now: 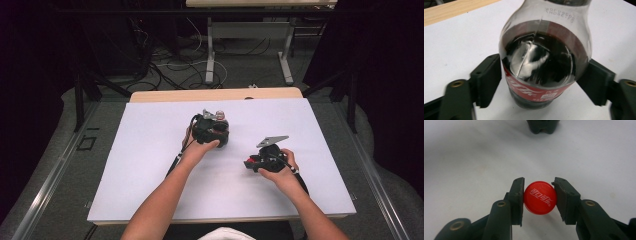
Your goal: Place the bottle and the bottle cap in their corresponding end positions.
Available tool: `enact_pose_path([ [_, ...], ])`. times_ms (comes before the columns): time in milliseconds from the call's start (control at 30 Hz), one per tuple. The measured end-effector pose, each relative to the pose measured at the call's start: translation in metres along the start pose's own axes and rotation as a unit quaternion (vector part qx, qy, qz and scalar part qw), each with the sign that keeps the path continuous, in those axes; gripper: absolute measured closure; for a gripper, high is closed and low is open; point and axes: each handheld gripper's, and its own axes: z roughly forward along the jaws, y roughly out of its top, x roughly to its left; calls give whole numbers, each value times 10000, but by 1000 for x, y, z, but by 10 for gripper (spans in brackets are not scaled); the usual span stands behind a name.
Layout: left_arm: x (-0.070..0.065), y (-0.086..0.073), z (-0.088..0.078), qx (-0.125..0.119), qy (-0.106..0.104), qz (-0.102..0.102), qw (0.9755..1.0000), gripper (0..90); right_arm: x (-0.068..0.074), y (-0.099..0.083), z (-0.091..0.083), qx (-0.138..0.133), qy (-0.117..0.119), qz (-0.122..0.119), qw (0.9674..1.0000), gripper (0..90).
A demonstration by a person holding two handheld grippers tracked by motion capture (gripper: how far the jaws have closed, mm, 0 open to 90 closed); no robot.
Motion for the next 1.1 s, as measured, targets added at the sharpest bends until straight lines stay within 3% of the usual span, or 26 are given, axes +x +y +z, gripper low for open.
enact_pose_path([
  [67, 1, -2, -4, 17, -33, -57, 10000, 157, 4, 3, 2, 98, 49, 21, 9999, 611],
  [167, 4, -5, -12, -58, -71, -106, 9999, 146, 10, 9, 11, 28, 118, -103, 9999, 611],
  [233, 4, -7, -16, -185, -119, -242, 9995, 119, 14, 13, 14, 180, 220, -177, 9994, 611],
  [300, 7, -9, -22, -170, -205, -336, 9991, 81, 20, 17, 21, 104, 240, -180, 9995, 610],
  [400, 9, -12, -30, -207, -207, -345, 9990, 19, 27, 21, 29, 164, 319, -247, 9991, 611],
  [433, 9, -13, -33, -244, -193, -347, 9989, 5, 27, 22, 31, 220, 398, -383, 9982, 610],
  [467, 9, -14, -36, -271, -224, -357, 9987, 5, 30, 23, 32, 274, 393, -296, 9984, 610],
  [600, 10, -21, -51, -360, -327, -451, 9978, 5, 37, 25, 43, 247, 463, -413, 9978, 610],
  [633, 10, -23, -54, -358, -323, -465, 9978, 5, 38, 26, 44, 357, 469, -430, 9973, 610],
  [767, 9, -34, -65, -265, -201, -532, 9980, 5, 46, 29, 52, 360, 593, -462, 9965, 609],
  [867, 10, -45, -71, -243, -256, -675, 9971, 6, 51, 29, 58, 444, 655, -525, 9955, 609],
  [1100, 12, -59, -84, -226, -215, -745, 9967, 6, 61, 28, 67, 491, 624, -660, 9946, 608],
])
